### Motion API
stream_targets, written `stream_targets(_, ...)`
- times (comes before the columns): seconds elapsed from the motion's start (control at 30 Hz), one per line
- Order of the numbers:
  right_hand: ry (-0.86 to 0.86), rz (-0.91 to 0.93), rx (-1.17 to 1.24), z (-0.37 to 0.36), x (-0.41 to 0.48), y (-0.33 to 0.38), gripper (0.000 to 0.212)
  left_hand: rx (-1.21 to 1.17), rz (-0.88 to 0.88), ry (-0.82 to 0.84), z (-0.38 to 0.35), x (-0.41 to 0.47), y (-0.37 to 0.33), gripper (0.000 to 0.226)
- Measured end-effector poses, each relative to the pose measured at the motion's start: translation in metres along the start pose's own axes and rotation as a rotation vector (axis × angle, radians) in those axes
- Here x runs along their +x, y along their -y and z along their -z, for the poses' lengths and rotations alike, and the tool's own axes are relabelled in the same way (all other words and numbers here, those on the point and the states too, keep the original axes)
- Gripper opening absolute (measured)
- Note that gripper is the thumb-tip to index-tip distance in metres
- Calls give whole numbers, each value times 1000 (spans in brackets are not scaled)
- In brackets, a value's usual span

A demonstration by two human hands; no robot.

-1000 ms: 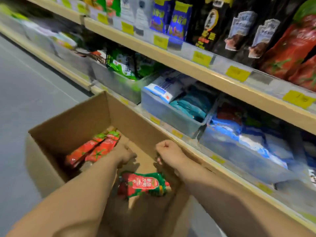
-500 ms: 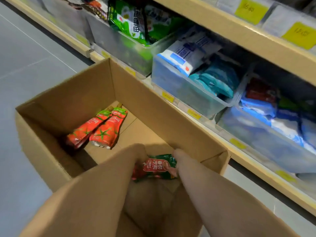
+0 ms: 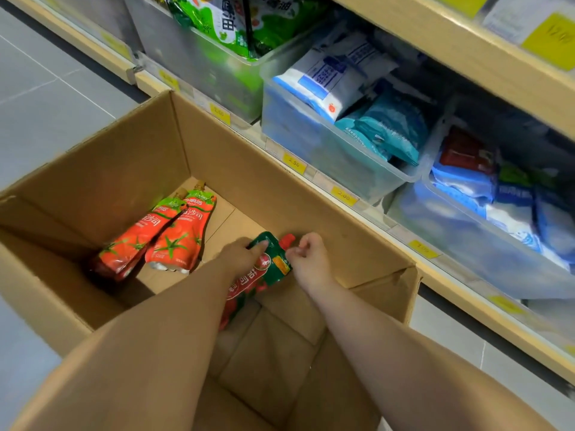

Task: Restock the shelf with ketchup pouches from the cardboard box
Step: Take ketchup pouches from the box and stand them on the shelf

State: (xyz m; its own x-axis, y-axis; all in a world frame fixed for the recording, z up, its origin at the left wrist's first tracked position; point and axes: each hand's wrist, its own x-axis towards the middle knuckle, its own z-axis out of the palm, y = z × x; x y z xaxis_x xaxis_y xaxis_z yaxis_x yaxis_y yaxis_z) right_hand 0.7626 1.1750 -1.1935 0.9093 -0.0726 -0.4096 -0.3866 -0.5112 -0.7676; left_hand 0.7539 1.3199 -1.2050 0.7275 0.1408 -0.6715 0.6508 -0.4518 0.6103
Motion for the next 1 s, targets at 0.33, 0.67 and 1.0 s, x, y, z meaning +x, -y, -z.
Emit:
stream_targets(0.33,73,67,230,28,-16,23,11,-331,-226,-37,29,-52,-34,32)
stream_targets(0.67,113,296,265,98,-53,72,16,-657,-539,-245,55,-127,-149,26)
stream_targets(1.0,-267,429,285,243,-69,105,15,-589,-746,-115,-18,-183,-234,23)
